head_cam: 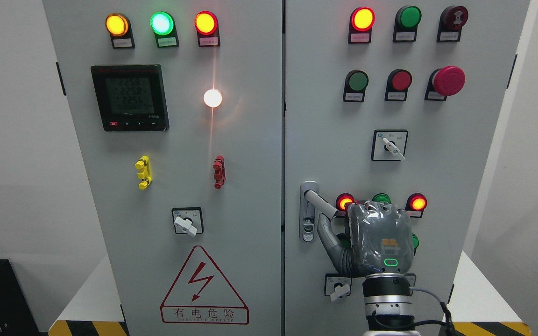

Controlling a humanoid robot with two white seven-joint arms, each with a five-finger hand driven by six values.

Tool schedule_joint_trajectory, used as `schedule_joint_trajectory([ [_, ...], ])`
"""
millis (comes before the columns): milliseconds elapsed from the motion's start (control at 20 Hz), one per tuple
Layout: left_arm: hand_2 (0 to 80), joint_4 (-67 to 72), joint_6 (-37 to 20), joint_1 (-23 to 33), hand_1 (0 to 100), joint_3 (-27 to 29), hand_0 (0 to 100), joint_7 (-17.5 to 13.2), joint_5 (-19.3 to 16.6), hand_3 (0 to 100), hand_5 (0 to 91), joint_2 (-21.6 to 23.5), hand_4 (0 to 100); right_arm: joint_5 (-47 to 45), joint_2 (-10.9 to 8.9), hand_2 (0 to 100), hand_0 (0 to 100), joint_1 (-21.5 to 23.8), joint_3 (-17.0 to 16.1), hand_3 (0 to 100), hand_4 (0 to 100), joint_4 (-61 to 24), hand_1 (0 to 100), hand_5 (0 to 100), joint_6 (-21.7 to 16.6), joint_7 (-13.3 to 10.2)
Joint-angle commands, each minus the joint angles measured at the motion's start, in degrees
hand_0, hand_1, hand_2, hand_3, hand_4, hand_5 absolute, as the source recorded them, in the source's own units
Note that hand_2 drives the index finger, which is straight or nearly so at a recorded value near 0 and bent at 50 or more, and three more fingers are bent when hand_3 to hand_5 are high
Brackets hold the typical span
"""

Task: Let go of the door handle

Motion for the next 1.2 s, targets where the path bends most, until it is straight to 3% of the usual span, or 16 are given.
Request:
schedule_joint_trajectory([
  [0, 0.0, 0.00, -0.05, 0.00, 56, 0.00, 12, -0.02, 0.00, 0, 0.0, 0.00, 0, 0.00, -0.03, 93, 53, -0.07, -0.30, 100, 100, 0.02, 27, 100, -0.03, 0.02],
  [1152, 0.0, 0.00, -0.05, 0.00, 56, 0.00, 12, -0.02, 0.00, 0, 0.0, 0.00, 0, 0.00, 0.15, 93, 53, -0.42, -0.39, 100, 100, -0.33, 27, 100, -0.03, 0.02],
])
